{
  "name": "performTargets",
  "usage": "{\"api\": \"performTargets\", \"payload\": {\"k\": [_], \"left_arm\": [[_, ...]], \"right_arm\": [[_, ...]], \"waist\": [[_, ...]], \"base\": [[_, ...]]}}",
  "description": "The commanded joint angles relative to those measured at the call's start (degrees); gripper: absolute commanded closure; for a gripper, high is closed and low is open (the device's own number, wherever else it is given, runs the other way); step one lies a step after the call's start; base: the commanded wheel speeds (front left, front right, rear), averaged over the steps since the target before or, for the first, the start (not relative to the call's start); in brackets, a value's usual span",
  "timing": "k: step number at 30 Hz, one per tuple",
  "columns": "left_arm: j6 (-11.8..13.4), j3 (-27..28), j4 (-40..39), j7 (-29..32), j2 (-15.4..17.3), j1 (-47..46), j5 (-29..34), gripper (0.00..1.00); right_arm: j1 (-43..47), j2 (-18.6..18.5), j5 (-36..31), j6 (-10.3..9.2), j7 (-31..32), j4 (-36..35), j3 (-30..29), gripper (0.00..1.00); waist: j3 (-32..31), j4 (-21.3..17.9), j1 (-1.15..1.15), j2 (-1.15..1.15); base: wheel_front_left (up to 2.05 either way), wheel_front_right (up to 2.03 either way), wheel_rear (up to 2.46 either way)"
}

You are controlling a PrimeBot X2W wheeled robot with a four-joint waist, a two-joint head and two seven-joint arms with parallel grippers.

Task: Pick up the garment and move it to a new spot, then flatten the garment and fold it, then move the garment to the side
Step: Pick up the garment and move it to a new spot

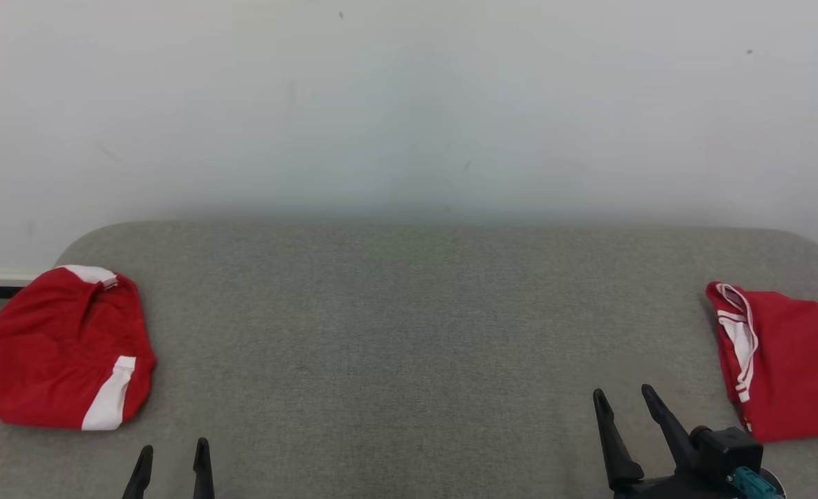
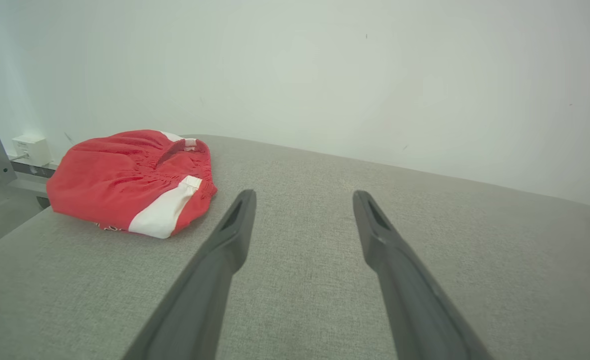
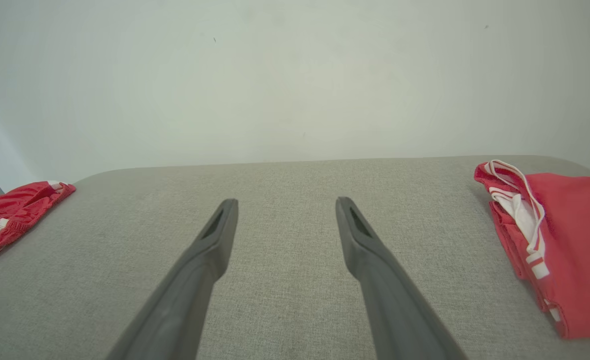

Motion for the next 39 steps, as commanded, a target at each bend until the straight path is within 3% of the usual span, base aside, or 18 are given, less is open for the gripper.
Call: {"api": "performTargets", "payload": {"k": [1,19,39], "left_arm": [[0.2,0.4,-0.3,0.0,0.1,1.1,0.2,0.00],[-0.3,2.8,-0.9,0.0,2.5,0.6,0.9,0.00],[0.4,6.6,-3.7,0.0,2.0,1.2,0.0,0.00]], "right_arm": [[-0.5,0.3,0.3,-0.16,-0.3,0.2,0.2,0.00],[-2.4,2.6,1.5,-0.16,-2.8,2.9,3.2,0.00],[-7.6,2.4,3.0,-0.16,-3.9,7.3,8.1,0.00]], "waist": [[-0.3,3.3,0.00,0.00],[-0.1,20.3,0.00,0.00],[2.6,22.8,0.00,0.00]], "base": [[0.00,0.00,0.00],[0.00,0.00,0.00],[0.00,0.00,0.00]]}}
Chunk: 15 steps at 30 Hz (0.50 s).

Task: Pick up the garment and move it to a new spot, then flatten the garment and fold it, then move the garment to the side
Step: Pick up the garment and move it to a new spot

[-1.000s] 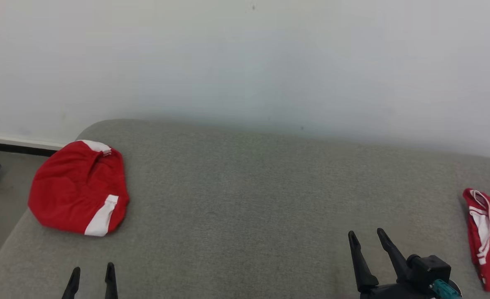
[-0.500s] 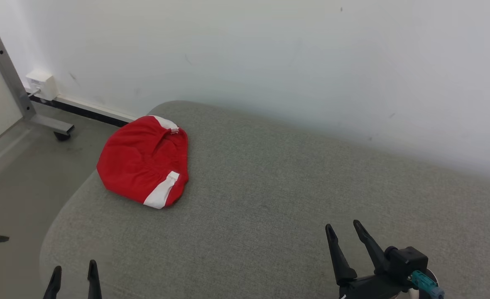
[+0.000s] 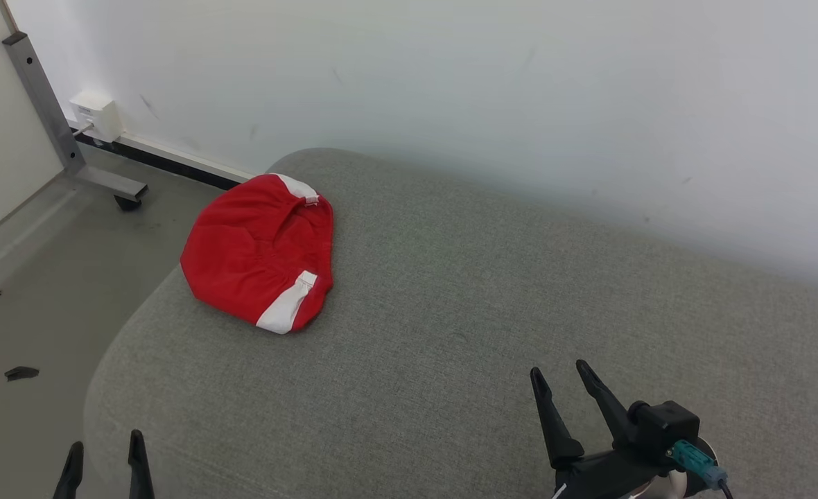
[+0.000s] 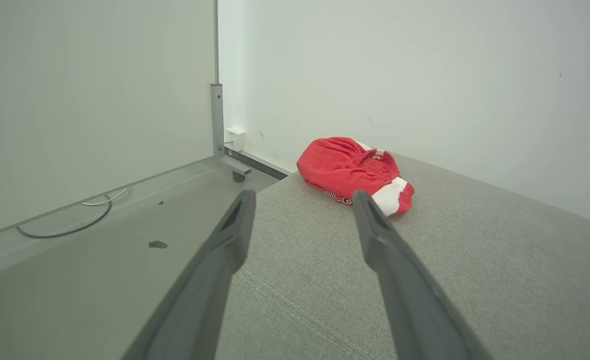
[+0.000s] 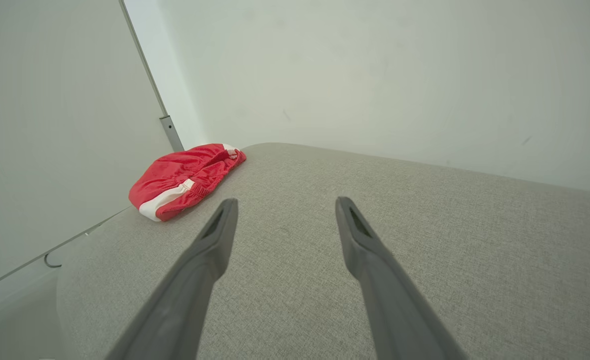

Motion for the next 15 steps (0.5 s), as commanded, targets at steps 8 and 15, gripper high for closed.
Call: {"api": "performTargets", "payload": {"k": [8,15], "left_arm": [[-1.3,-0.4,5.0,1.5,2.2,-5.5,-1.1,0.00],[-1.5,1.1,13.3,4.5,4.1,-18.1,-5.1,0.00]], "right_arm": [[1.6,-0.7,0.2,-0.16,-0.4,-0.1,-0.6,0.00],[-0.9,-2.6,-1.9,-0.16,1.7,-4.1,0.8,0.00]], "waist": [[0.6,0.4,0.00,-0.01],[7.8,-4.4,0.00,-0.01]], "base": [[0.00,0.00,0.00],[0.00,0.00,0.00]]}}
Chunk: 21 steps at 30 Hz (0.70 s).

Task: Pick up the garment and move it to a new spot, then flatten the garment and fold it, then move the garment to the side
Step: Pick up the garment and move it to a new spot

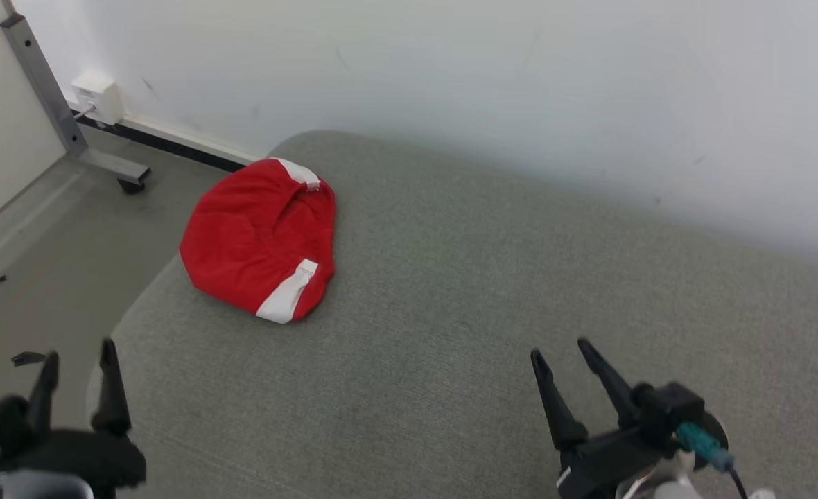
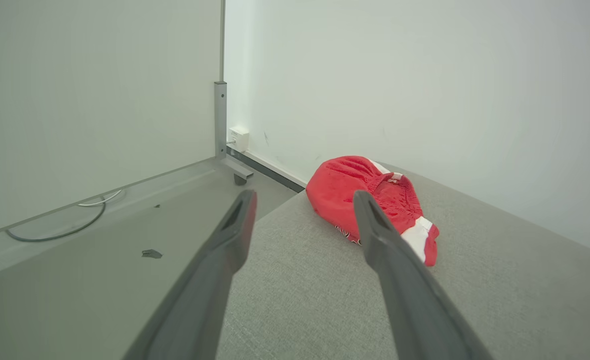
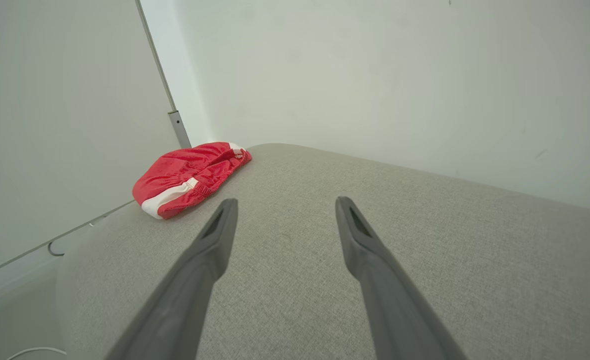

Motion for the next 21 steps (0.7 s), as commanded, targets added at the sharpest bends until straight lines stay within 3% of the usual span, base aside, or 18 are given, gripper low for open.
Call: {"api": "performTargets", "payload": {"k": [1,7,10,13,16,21], "left_arm": [[0.4,0.4,1.1,0.6,0.6,-2.8,-0.4,0.00],[0.4,4.2,7.4,5.5,3.1,-15.6,-6.4,0.00],[0.6,8.3,9.9,9.8,2.9,-21.6,-13.4,0.00],[1.2,11.4,11.8,15.5,5.2,-26.2,-18.1,0.00],[2.4,14.0,13.1,19.4,5.4,-29.6,-22.3,0.00],[8.6,18.2,14.2,29.7,7.9,-34.1,-27.7,0.00]], "right_arm": [[-1.4,-1.0,-0.5,-0.16,0.6,-1.0,0.5,0.00],[-6.2,-3.6,-1.3,-0.16,3.4,-7.1,2.8,0.00],[-8.5,-4.5,-1.4,-0.16,4.4,-9.9,3.8,0.00],[-10.4,-5.1,-1.8,-0.16,5.1,-12.5,4.2,0.00],[-11.6,-5.4,-1.9,-0.16,5.3,-14.1,4.2,0.00],[-13.6,-5.7,-2.4,-0.16,5.5,-17.5,4.5,0.00]], "waist": [[7.2,-6.0,0.00,-0.01],[17.2,-12.7,0.00,-0.01],[22.1,-15.7,0.00,-0.01],[26.6,-18.4,0.00,-0.01],[29.3,-19.8,0.00,-0.01],[35.0,-23.2,0.00,-0.01]], "base": [[0.00,0.00,0.00],[0.00,0.00,0.00],[0.00,0.00,0.00],[0.00,0.00,0.00],[0.00,0.00,0.00],[0.00,0.00,0.00]]}}
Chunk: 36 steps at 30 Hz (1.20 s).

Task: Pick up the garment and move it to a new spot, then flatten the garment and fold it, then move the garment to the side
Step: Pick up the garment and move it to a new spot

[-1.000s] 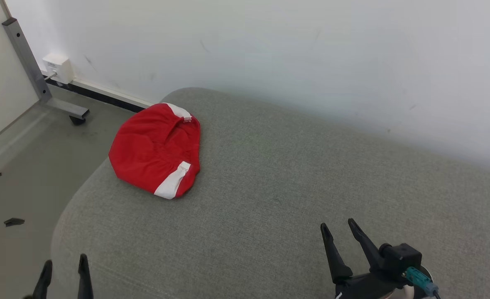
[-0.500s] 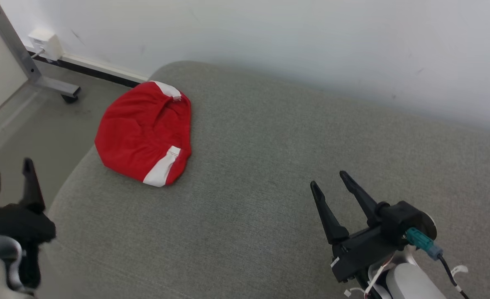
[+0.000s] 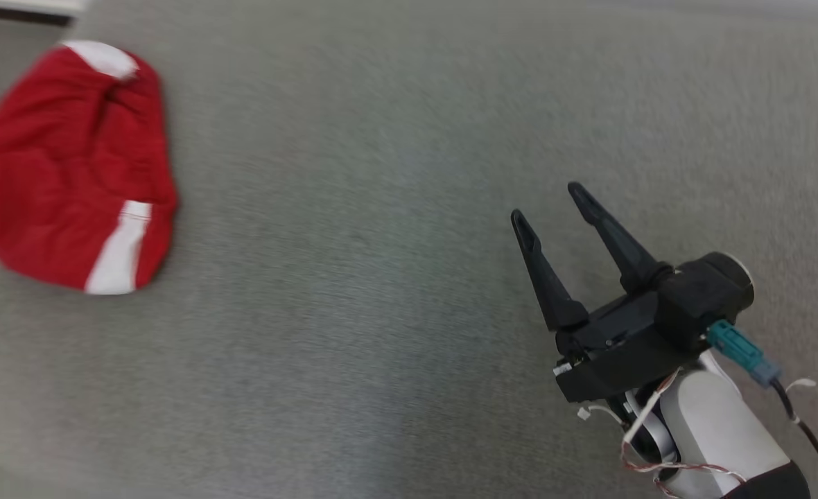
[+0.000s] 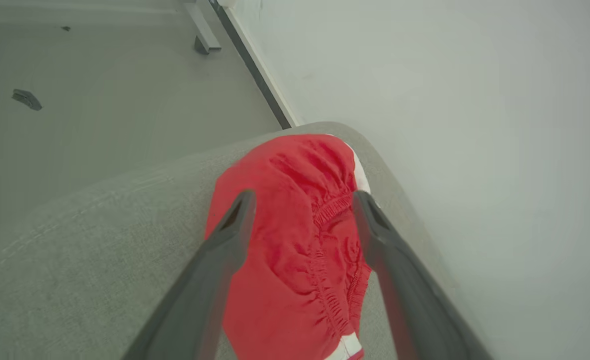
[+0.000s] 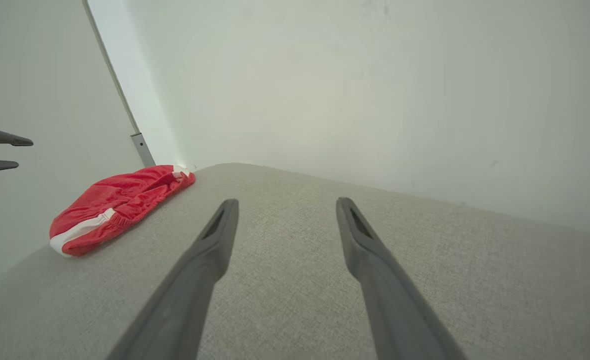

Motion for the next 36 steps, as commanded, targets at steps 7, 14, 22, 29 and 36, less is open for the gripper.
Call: {"api": "performTargets", "payload": {"k": [7,14,22,29,36], "left_arm": [[7.2,2.1,-2.9,10.1,4.1,-3.0,-2.3,0.00],[13.0,0.7,-5.4,15.3,5.9,-0.5,-0.1,0.00],[13.3,-0.2,-0.7,22.4,2.1,4.2,-3.0,0.91],[8.5,1.1,1.5,21.7,3.6,4.6,-5.1,1.00],[2.9,1.9,-0.8,18.8,11.2,0.5,-4.6,1.00]], "right_arm": [[-2.6,0.8,-0.5,-0.14,-0.8,-3.2,-0.3,0.00],[-1.9,0.9,-0.7,-0.15,-1.8,-3.5,-1.0,0.00],[-1.6,0.9,-1.0,-0.15,-1.8,-2.7,-1.2,0.00],[-0.9,0.9,-0.5,-0.15,-2.2,-1.8,-1.2,0.00],[0.7,2.5,1.0,-0.15,-3.8,1.4,-0.7,0.00]], "waist": [[18.9,-16.2,-0.02,-0.02],[20.0,-17.6,-0.02,-0.02],[18.1,-17.3,-0.02,-0.02],[13.8,-16.0,-0.02,-0.02],[5.9,-15.2,-0.02,-0.02]], "base": [[0.00,0.00,0.00],[0.00,0.00,0.00],[0.00,0.00,0.00],[0.00,0.00,0.00],[0.00,0.00,0.00]]}}
